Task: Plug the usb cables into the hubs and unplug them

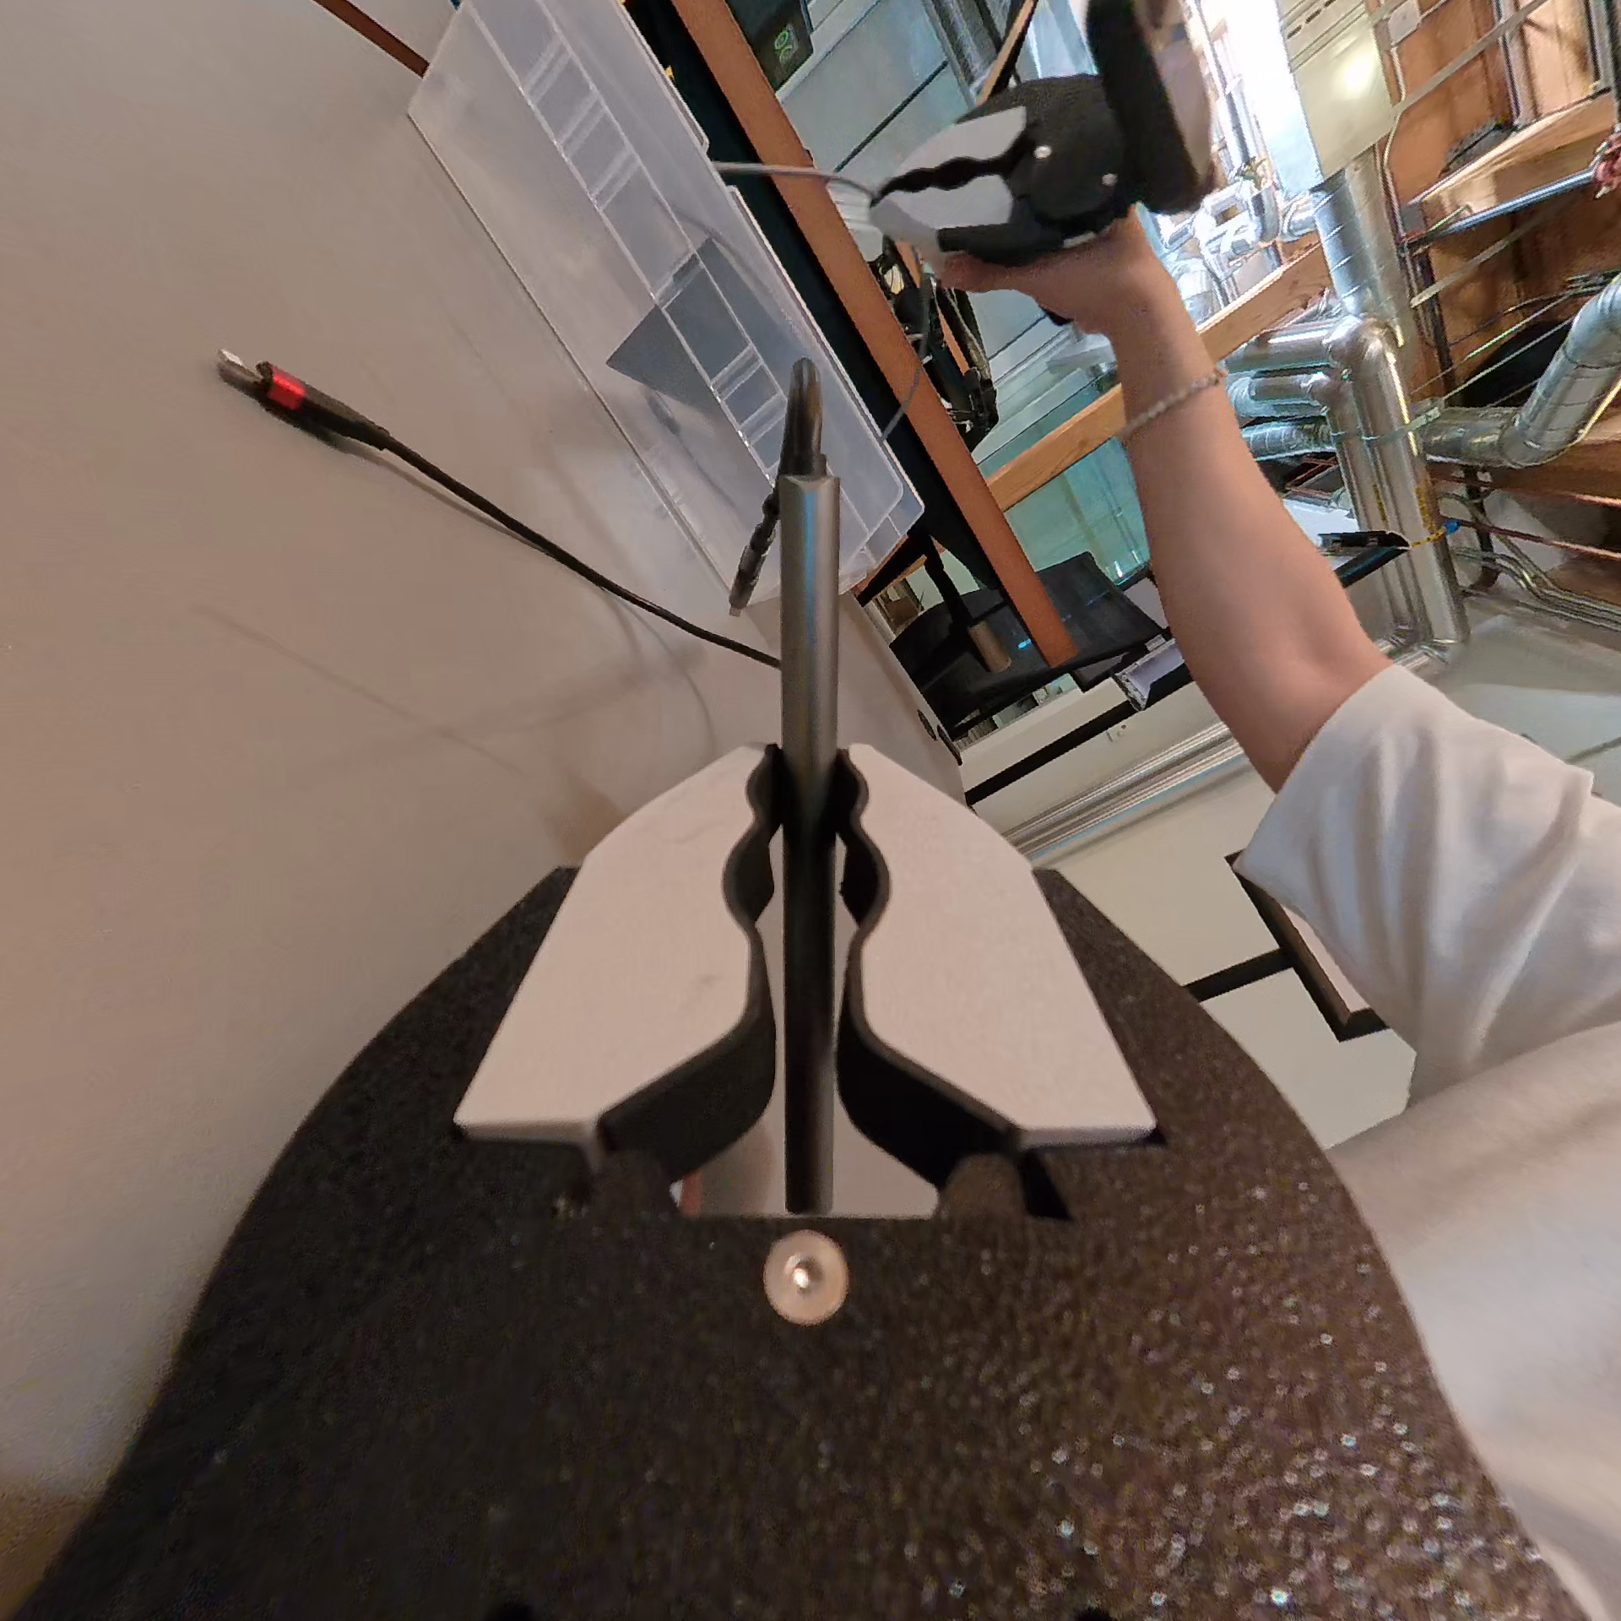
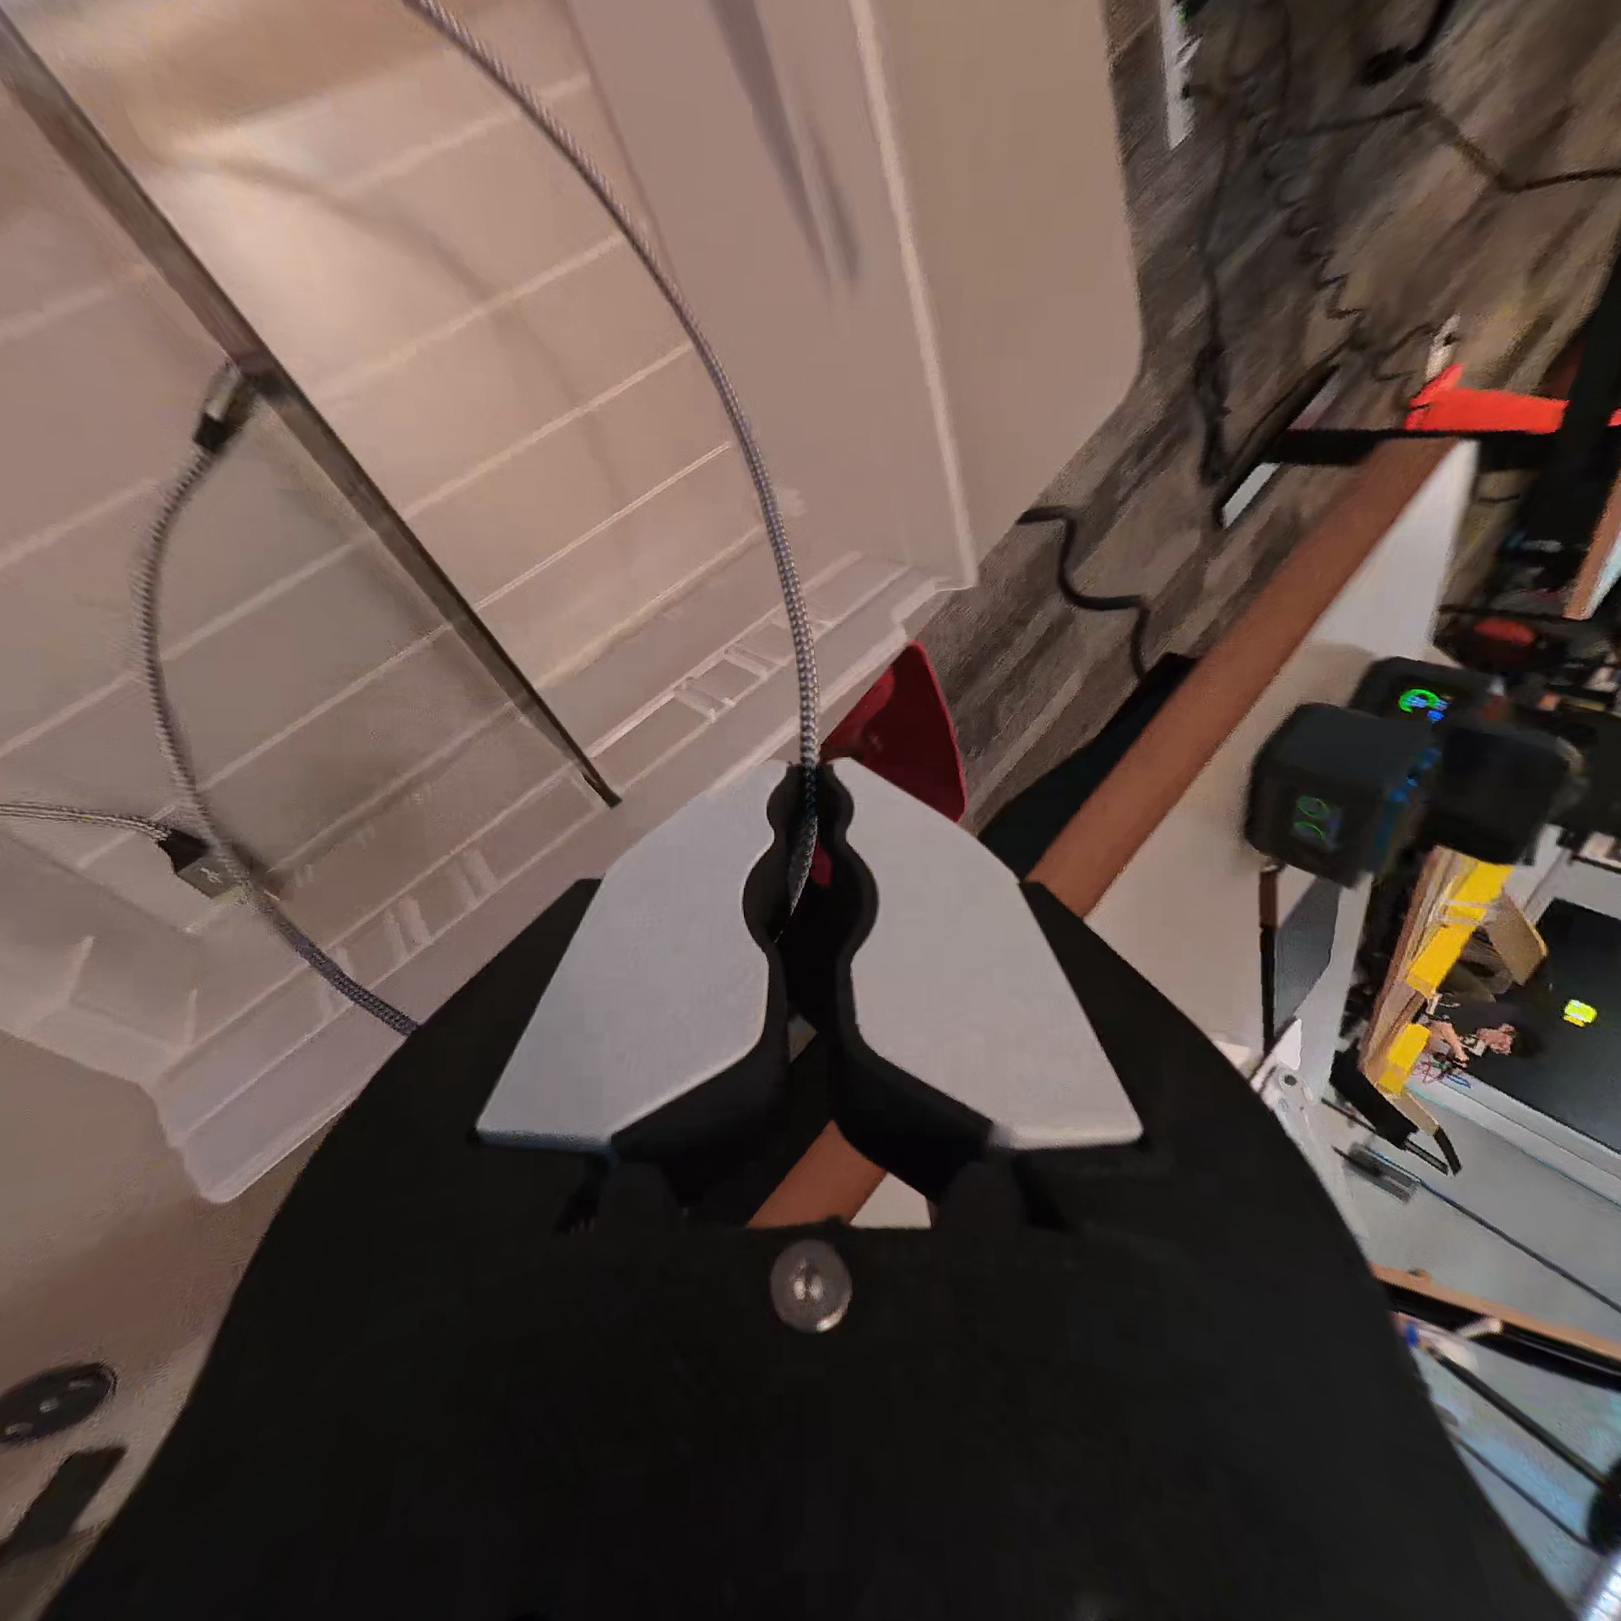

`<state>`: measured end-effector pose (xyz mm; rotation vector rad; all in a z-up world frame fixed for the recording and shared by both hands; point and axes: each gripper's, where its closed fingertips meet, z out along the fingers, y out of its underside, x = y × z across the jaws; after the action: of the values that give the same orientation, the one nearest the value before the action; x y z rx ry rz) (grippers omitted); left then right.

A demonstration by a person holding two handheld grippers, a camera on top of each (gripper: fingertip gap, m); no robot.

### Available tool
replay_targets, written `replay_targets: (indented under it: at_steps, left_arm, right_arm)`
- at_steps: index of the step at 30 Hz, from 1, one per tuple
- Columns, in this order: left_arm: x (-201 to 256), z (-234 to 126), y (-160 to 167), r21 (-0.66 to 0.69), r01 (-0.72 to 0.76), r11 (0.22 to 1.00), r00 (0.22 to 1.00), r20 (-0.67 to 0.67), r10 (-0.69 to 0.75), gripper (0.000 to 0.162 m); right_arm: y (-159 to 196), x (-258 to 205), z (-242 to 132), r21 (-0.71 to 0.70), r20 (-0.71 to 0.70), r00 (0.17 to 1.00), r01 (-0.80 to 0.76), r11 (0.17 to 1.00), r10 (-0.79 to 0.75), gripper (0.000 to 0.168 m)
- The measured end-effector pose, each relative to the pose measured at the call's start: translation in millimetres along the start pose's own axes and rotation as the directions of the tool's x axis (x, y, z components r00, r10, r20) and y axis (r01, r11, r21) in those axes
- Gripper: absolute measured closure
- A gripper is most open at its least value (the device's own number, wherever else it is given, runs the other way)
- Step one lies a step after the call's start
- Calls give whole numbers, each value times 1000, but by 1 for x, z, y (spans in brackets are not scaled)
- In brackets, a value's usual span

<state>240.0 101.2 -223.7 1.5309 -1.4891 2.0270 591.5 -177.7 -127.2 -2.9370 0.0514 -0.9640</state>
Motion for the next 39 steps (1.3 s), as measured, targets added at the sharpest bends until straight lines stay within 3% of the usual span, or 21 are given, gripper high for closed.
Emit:
replay_targets:
  at_steps: [4, 6, 9, 14, 17, 21, 27, 30, 31, 34, 39]
  left_arm:
    - [0, 0, 0, 2, 0, 1000, 1000, -1, 0, 153]
    - [0, 0, 0, 2, 1, 1000, 1000, -1, -1, 153]
    - [0, 0, 0, 1, -1, 1000, 1000, 1, 1, 153]
    - [0, -1, -1, 9, 0, 1000, 1000, 0, 0, 153]
    - [0, -1, -1, 9, -1, 1000, 1000, 1, 1, 153]
    - [0, -1, -1, 10, -2, 1000, 1000, 1, 2, 153]
    - [1, 0, 0, 1, -4, 1000, 1000, -2, 4, 153]
    - [1, 0, 1, -7, -4, 1000, 1000, -5, 4, 153]
    - [1, 1, 1, -10, -5, 1000, 1000, -5, 5, 153]
    - [2, 0, 1, -7, -5, 1000, 1000, -6, 4, 153]
    - [2, 0, 1, -5, -3, 1000, 1000, -8, 3, 153]
  right_arm:
    - [-12, 4, -58, 296, -69, 987, -116, 948, 142, 165]
    - [-16, 0, -92, 483, -53, 971, -180, 857, 235, 165]
    - [-16, -34, -120, 668, 58, 977, -192, 719, 207, 165]
    - [8, -95, -84, 598, 130, 987, -158, 786, 99, 165]
    - [18, -116, -56, 490, 76, 996, -85, 868, 55, 165]
    - [3, -150, -39, 491, 122, 991, -6, 871, -62, 165]
    - [0, -170, -1, 304, 116, 969, 174, 937, -217, 165]
    - [12, -139, 27, 95, -53, 987, 158, 983, -153, 165]
    - [12, -141, 34, 83, -29, 991, 132, 988, -130, 164]
    - [-2, -166, 46, 171, 148, 988, 23, 985, -49, 160]
    - [-9, -146, 38, 227, 200, 968, -198, 954, 153, 133]
